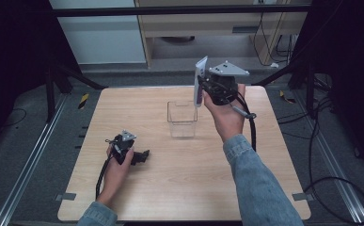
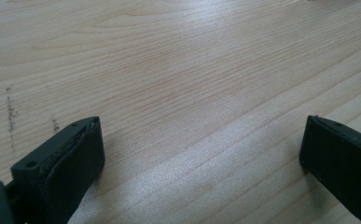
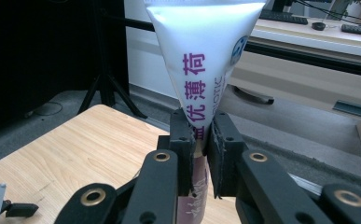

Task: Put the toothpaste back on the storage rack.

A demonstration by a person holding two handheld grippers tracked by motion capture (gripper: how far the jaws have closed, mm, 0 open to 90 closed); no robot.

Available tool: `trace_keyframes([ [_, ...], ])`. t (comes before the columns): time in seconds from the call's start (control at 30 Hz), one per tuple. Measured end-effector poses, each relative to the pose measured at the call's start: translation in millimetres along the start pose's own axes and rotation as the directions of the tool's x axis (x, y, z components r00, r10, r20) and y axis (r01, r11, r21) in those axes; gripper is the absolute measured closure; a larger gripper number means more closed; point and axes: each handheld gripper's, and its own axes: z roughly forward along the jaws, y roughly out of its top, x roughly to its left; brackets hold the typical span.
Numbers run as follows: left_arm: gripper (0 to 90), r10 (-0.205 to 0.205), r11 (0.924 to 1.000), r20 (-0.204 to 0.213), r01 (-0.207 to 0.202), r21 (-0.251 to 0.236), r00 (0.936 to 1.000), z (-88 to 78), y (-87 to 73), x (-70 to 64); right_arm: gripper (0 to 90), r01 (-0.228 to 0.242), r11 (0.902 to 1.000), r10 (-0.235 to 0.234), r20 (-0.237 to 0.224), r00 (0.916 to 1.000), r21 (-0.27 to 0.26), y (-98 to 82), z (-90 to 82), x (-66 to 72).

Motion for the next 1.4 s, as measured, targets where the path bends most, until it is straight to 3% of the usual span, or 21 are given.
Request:
trace_keyframes([
  [0.6,0.0,-0.001,1.0,0.0,0.001,0.0,1.0,0.0,0.0,-0.1,81.1,-0.002,1.0,0.002,-0.014,0.9999,0.0,-5.0,32.7,13.5],
  [1.4,0.0,0.0,1.0,0.0,0.0,0.0,1.0,0.0,0.0,0.0,81.0,0.014,0.9982,-0.012,-0.037,0.9992,0.058,-28.8,51.5,23.4],
])
